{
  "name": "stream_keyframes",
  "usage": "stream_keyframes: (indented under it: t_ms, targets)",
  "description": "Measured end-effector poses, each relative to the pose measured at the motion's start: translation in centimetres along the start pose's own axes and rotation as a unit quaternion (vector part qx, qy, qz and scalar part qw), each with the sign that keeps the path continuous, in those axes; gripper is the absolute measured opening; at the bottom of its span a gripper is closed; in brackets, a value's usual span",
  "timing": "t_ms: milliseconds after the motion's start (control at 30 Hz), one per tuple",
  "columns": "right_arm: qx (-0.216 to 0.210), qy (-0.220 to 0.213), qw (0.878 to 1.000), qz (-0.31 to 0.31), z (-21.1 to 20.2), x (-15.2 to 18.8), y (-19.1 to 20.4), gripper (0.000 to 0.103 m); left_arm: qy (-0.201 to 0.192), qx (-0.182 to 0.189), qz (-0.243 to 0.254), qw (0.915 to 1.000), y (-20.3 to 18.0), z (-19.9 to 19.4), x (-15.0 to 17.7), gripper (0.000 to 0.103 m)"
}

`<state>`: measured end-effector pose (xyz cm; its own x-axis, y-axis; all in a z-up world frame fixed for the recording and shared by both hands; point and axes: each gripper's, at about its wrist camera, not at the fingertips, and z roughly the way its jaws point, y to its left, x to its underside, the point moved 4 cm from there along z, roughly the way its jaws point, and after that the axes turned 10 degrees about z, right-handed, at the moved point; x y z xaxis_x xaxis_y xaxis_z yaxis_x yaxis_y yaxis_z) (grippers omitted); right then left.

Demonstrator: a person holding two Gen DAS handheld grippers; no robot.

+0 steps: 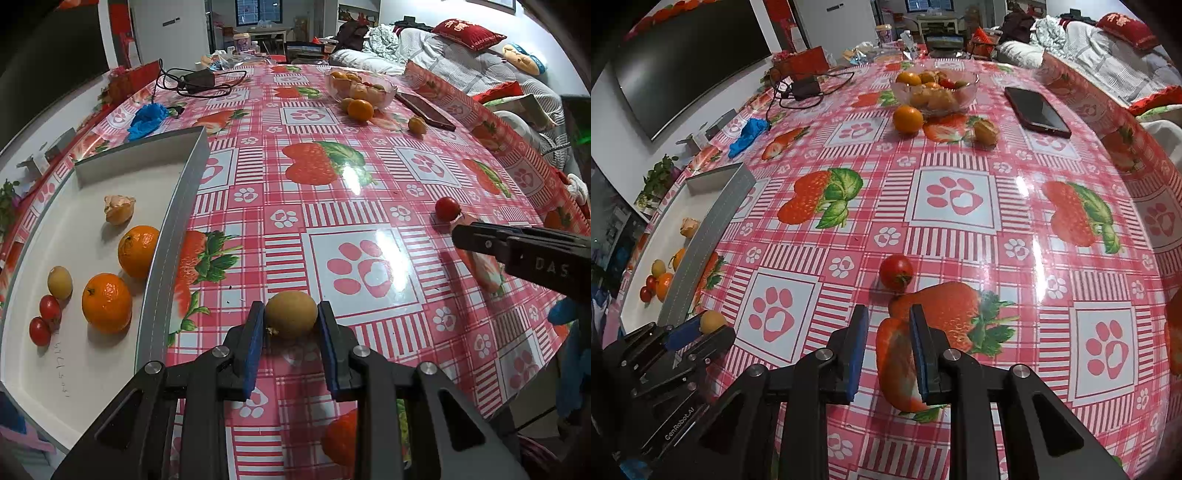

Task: Organize fruits
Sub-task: 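Hold the kiwi in the left tool while the right tool grasps a red tomato, then carry kiwi and tomato over the white tray and open both tools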

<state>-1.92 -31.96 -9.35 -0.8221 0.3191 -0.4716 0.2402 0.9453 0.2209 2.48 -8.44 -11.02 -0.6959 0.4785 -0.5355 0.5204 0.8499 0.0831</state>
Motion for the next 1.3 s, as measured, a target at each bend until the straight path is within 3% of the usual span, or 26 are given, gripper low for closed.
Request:
stream_keyframes:
  t_ms: [67,100,133,367,600,633,700,767,833,1000,1300]
  targets:
    - [0.01,0.004,1.0,-0.002,0.4,0.1,-0.2,0.038,0.0,0.001,-0.001,1.0,0.0,0.0,0.0,0.031]
    - [0.012,0.002,1.0,-0.003,0.4,-0.1,-0.2,0.064,-0.001,0.001,-0.001,1.0,0.0,0.0,0.0,0.031]
    - [0.017,-0.004,1.0,-0.003,0.3,-0.1,-0.2,0.078,-0.001,0.0,-0.001,1.0,0.0,0.0,0.0,0.031]
    - [0.04,-0.011,0.999,-0.013,1.3,-0.7,-0.3,0.078,0.004,-0.001,-0.001,1.0,0.0,0.0,-0.2,0.031]
    - [0.045,-0.018,0.998,-0.045,2.5,-1.8,1.7,0.075,0.006,0.0,-0.001,1.0,0.0,0.0,-0.2,0.032]
    - [0.046,-0.019,0.997,-0.055,2.8,-1.9,2.2,0.066,0.006,0.0,-0.001,1.0,0.0,0.0,-0.3,0.032]
    - [0.056,-0.021,0.995,-0.078,3.2,-1.8,3.1,0.061,0.006,0.0,-0.001,1.0,0.0,0.1,-0.3,0.032]
    - [0.058,-0.026,0.994,-0.094,3.3,-1.5,3.8,0.047,0.005,-0.001,-0.001,1.0,0.0,0.1,-0.3,0.032]
    - [0.049,-0.024,0.993,-0.102,3.2,-1.3,4.2,0.023,0.004,-0.002,0.0,1.0,0.0,0.1,-0.3,0.032]
    - [0.019,-0.027,0.997,-0.074,2.2,-1.3,3.6,0.023,0.001,0.002,0.002,1.0,0.1,0.2,-0.3,0.032]
    - [0.01,-0.034,0.997,-0.067,-0.4,-0.9,2.9,0.023,-0.023,0.03,-0.022,0.999,1.1,-1.7,-0.3,0.031]
